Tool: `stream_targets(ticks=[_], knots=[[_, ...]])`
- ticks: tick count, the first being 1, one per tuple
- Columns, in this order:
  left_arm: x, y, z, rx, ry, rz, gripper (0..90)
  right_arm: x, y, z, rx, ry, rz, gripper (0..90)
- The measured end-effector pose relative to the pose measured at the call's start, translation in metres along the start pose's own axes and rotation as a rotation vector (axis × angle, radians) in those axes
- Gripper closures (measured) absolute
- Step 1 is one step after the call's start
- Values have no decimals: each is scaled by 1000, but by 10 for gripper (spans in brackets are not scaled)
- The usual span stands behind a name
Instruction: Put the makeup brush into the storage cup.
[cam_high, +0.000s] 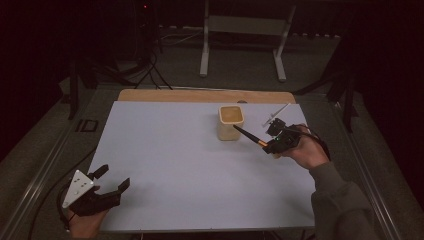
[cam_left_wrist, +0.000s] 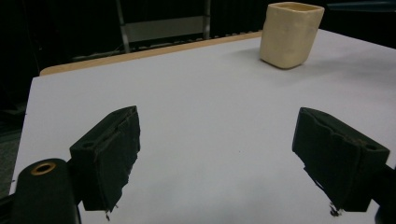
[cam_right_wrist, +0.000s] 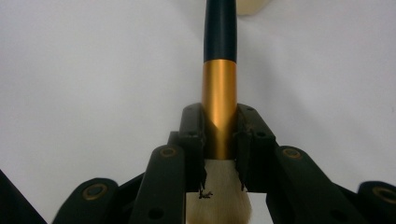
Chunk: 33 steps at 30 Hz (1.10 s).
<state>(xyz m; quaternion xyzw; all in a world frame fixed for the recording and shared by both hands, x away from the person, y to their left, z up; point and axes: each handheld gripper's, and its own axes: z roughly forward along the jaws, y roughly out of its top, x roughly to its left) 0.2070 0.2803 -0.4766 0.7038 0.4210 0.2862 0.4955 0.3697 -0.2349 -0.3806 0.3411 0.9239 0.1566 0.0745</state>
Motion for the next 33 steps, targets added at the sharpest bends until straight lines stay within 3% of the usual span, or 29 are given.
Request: stream_targets(ticks=[33], knots=[[0, 0, 0, 0, 3, -3, 158, -20, 11, -31, -53, -21, 31, 739]])
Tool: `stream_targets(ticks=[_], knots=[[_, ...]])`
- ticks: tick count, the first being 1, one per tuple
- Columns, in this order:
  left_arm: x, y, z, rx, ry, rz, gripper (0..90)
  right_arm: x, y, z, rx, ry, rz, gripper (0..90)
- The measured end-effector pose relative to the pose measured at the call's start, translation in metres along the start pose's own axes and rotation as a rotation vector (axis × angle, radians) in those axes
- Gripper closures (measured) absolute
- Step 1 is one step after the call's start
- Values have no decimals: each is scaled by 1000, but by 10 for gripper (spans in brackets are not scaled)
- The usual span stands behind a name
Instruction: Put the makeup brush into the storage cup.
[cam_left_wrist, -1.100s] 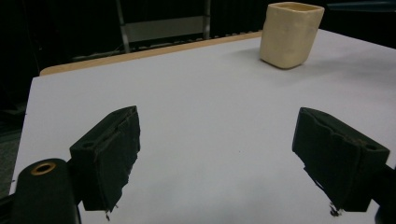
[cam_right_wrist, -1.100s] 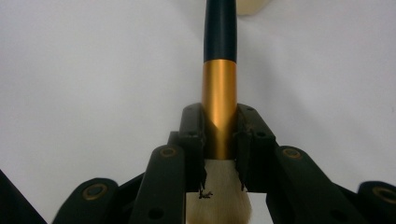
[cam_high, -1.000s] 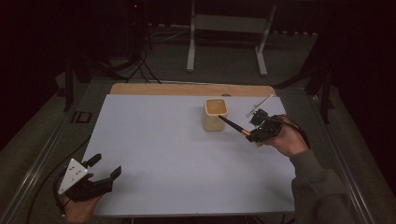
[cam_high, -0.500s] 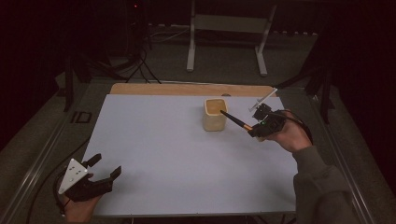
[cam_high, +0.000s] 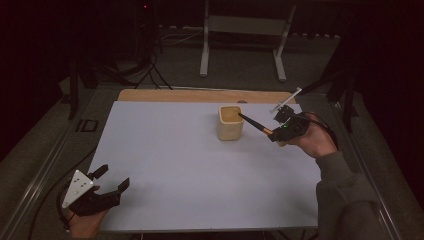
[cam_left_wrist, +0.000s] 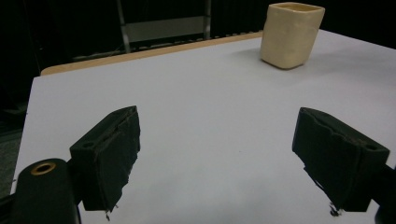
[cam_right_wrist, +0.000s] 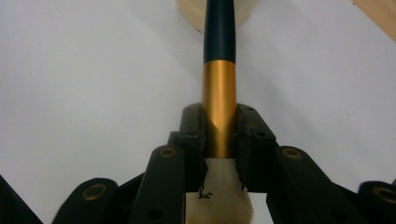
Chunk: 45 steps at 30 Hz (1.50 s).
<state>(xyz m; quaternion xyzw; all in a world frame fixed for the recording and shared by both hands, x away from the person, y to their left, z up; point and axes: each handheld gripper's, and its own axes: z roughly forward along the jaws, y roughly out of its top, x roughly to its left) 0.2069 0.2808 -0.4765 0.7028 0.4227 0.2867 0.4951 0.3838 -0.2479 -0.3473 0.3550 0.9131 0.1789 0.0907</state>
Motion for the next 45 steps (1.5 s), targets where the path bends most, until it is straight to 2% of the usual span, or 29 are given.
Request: stream_targets(ticks=[16, 32, 45], knots=[[0, 0, 0, 0, 0, 1, 158, -8, 8, -8, 16, -11, -2, 739], [0, 0, 0, -4, 0, 1, 158, -16, 12, -15, -1, -6, 3, 739], [0, 0, 0, -3, 0, 1, 158, -18, 18, -22, -8, -22, 3, 739]])
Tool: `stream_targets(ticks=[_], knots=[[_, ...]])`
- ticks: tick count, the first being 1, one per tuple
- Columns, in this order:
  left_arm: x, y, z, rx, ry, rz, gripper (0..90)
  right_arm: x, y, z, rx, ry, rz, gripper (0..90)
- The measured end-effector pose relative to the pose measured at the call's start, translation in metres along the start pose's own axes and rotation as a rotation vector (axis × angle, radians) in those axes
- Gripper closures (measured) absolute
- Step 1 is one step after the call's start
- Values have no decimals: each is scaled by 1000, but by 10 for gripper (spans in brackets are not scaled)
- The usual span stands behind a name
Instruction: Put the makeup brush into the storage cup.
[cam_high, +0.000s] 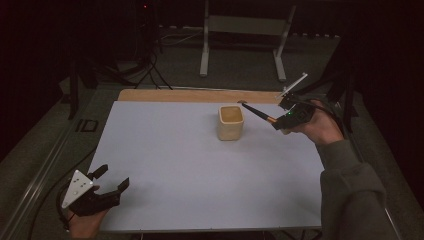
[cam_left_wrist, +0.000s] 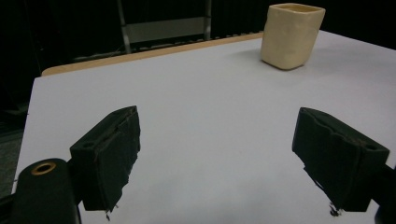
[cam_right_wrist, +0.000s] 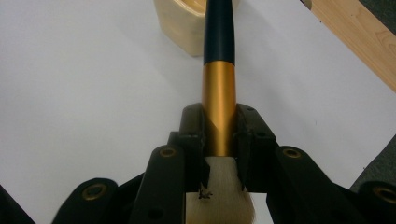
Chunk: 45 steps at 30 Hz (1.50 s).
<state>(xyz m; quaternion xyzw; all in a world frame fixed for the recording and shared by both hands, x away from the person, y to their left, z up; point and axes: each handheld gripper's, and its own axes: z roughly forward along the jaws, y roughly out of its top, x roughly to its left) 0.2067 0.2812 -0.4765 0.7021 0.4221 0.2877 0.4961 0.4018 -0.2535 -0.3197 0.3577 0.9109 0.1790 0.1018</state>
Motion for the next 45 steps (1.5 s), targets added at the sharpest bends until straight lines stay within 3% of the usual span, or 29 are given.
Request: stream_targets(ticks=[28, 45], knots=[[0, 0, 0, 1, 2, 0, 158, 0, 20, 3, 72, -17, -35, 740], [0, 0, -1, 0, 1, 1, 158, 1, 28, 14, 92, -4, -50, 739]])
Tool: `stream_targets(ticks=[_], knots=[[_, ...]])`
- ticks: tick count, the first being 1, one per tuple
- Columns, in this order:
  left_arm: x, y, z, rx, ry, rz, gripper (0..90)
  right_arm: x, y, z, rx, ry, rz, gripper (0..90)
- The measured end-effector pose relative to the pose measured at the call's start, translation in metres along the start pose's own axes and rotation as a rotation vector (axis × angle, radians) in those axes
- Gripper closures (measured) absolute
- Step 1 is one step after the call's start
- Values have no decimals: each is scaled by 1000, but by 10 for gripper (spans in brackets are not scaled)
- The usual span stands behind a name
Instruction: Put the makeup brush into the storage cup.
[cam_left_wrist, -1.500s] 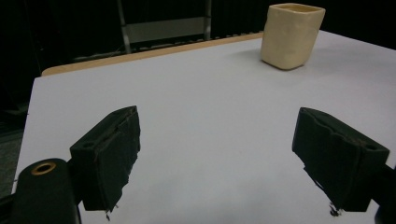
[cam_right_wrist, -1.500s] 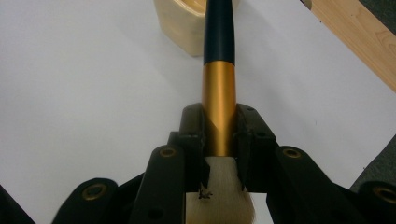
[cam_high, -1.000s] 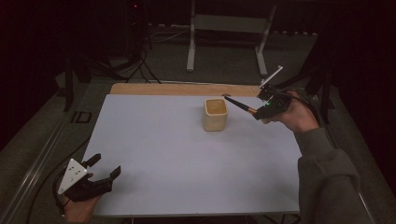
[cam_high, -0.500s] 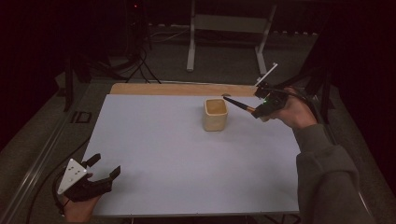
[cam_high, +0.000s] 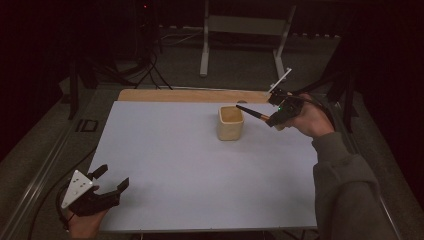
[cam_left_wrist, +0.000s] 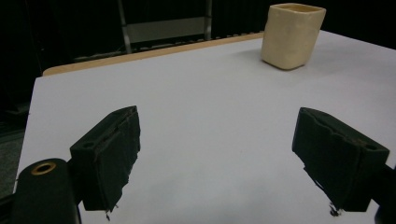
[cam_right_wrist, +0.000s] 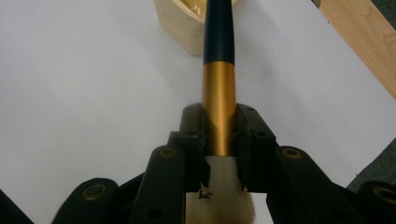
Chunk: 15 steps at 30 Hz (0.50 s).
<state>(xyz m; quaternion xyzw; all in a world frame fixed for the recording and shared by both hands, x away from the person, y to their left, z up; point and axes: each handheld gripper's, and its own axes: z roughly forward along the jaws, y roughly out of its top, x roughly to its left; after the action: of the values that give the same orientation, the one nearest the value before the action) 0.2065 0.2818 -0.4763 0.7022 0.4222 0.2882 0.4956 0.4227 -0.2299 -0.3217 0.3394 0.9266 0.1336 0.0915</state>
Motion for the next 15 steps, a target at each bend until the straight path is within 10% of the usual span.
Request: stream_targets(ticks=[15], knots=[[0, 0, 0, -2, 2, -2, 158, 3, 8, 11, 25, 2, -10, 739]])
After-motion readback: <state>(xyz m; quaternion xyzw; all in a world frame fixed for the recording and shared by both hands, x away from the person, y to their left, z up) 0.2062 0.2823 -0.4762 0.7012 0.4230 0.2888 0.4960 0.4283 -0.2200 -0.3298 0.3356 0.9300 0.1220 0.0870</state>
